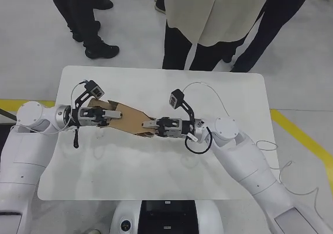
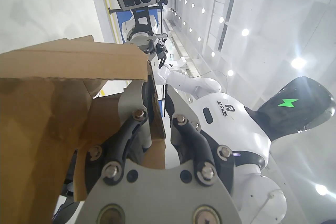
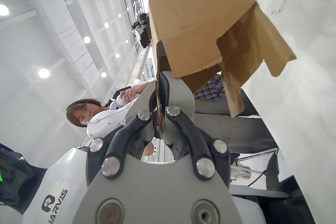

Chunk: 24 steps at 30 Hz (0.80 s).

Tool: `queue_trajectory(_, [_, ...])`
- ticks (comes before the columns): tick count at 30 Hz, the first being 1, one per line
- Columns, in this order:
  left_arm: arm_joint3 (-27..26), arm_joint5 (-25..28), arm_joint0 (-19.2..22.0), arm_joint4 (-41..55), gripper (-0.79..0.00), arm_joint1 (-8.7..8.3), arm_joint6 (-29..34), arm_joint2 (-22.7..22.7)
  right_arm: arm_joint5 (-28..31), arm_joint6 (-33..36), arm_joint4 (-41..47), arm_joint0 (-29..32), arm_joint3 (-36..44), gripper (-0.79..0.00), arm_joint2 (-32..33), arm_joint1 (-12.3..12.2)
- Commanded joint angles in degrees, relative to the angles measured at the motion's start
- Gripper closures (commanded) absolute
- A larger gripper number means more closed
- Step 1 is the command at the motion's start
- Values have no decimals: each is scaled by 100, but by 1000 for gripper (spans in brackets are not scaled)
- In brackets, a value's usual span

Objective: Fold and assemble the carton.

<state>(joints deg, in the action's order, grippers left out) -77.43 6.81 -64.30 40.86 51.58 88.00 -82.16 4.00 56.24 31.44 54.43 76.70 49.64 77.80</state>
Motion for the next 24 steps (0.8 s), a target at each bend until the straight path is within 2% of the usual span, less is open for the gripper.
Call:
queue_trajectory(1, [5, -4, -3, -32, -126, -21, 0, 6, -6, 36, 1, -23, -4, 0, -19, 9])
queue_trajectory(7, [-53, -25, -6, -141, -160, -80, 0, 75, -36, 98, -31, -83, -17, 0, -58, 28])
queue_trajectory(9, [-67, -30, -7, -152, -129, -100, 0, 95, -36, 97, -42, -99, -22, 0, -57, 32])
queue_trajectory(12, [-76, -24, -7, -136, 0, -124, 0, 123, -38, 100, -56, -112, -23, 0, -50, 36])
queue_trajectory(17, [-91, 11, -11, -94, 0, -155, 0, 162, -19, 57, -62, -93, -24, 0, -10, 35])
queue_trajectory(18, [-93, 15, -10, -81, 0, -160, 0, 170, -8, 19, -56, -80, -21, -117, 8, 34])
queue_trajectory(19, [-85, 12, -12, -57, 0, -165, 0, 175, 5, -8, -43, -64, -11, -382, 24, 33])
queue_trajectory(20, [-69, 18, -12, -11, 0, -167, 0, 175, 27, -37, -36, -51, -2, -785, 47, 31])
queue_trajectory(24, [36, 1, -1, 204, 0, -163, -2, 161, 156, -215, 75, 58, 46, -785, 178, 21])
